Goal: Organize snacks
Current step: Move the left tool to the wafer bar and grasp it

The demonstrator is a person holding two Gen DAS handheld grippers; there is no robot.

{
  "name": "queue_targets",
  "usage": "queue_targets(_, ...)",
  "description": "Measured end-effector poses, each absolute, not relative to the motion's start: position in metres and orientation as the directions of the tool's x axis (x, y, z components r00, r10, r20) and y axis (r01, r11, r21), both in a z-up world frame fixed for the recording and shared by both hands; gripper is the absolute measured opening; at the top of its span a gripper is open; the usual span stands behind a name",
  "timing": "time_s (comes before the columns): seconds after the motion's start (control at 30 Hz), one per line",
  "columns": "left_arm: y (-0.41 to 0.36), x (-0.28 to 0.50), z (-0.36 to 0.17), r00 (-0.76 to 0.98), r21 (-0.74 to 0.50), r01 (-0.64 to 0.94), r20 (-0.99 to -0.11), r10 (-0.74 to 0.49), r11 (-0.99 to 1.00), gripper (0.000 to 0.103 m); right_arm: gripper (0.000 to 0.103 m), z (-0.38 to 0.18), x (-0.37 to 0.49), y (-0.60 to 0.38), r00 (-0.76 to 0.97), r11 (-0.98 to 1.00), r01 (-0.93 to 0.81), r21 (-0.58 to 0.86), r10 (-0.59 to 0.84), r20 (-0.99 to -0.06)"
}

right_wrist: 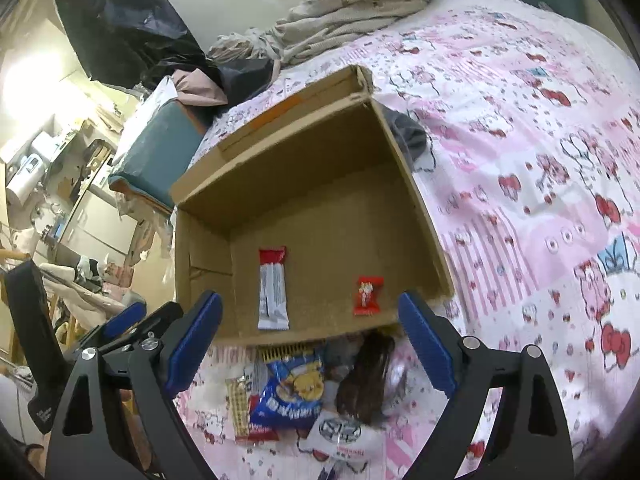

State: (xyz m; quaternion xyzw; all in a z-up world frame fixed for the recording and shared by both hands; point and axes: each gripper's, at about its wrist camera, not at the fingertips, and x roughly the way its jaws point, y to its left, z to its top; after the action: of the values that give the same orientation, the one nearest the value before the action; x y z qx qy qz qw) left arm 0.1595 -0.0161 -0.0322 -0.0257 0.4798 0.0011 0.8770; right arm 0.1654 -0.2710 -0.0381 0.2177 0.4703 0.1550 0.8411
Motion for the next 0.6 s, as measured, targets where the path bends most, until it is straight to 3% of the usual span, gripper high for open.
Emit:
queue_targets(0.47,0.031,0.120,-0.036,0.484,-0.084,-0.159,-0.875,0.003,0.984,0.088,0.092,-0.052,0.122,-0.271,0.440,0.841,-0.006,0.541,0.488,-0.754)
queue_targets(0.6,0.058,0.123,-0.057,0.404,-0.065,-0.263,-0.913,0.049,0.963,0.088,0.092,-0.060,0.119,-0.276,0.437,0.838,0.053,0.543,0.469,-0.768)
